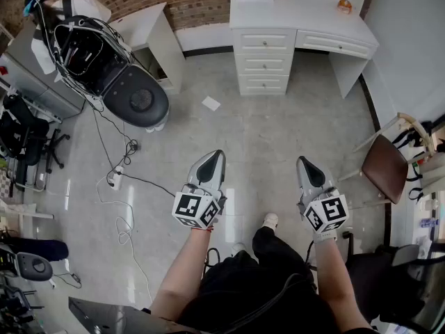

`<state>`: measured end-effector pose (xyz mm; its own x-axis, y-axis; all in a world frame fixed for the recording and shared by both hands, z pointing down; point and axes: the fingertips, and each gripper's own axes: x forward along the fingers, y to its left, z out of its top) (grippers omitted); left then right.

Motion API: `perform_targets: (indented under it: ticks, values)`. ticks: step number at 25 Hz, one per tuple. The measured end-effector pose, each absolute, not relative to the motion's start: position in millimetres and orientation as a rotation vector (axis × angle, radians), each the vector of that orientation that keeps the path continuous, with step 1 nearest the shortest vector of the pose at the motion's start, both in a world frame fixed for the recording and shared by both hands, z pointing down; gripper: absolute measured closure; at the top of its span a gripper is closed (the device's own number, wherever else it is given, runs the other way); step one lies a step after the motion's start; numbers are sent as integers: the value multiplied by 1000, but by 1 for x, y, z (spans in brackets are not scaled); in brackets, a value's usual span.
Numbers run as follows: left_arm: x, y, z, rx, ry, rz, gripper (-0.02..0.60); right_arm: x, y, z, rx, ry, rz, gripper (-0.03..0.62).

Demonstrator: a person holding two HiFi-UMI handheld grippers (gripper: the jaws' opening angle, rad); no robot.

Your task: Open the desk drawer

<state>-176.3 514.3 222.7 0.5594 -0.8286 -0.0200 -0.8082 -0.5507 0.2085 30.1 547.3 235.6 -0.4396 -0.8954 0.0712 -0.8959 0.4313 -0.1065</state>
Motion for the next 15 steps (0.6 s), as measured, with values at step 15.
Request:
perform_targets:
  ticks: [15]
  values:
    - [-118,411,235,2555,-1446,-142,578,87,430,244,1583,-2690,233,594]
